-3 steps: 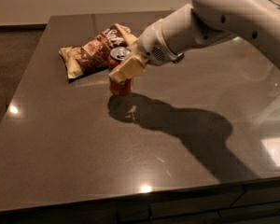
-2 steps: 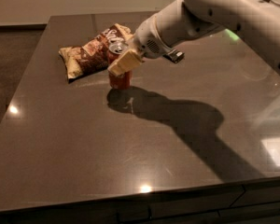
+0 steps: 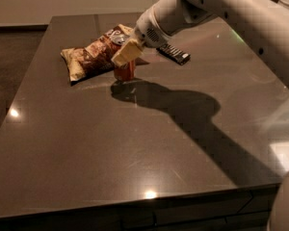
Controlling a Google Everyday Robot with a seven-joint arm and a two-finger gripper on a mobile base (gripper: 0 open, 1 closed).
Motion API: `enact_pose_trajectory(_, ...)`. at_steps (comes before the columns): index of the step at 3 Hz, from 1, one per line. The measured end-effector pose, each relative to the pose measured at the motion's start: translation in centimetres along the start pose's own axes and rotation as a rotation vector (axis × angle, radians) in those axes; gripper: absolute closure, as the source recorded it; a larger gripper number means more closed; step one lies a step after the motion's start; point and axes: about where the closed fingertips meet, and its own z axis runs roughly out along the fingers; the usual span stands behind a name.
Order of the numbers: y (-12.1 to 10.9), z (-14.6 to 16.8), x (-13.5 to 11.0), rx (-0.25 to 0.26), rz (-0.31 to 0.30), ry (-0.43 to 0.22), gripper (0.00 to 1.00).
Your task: Move coke can near brown chip bag
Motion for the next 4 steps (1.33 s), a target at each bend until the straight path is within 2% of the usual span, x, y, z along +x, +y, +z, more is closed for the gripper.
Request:
enact_pose_trajectory(1, -1.8, 0.4, 0.4, 0.008, 0.019, 0.017, 1.00)
enact_pose_trajectory(2, -2.8, 0.9, 1.0, 0.022, 0.032, 0.034, 0.83)
enact_pose_trajectory(4, -3.3, 1.9, 2.3, 0.028, 0.050, 0.048, 0.36)
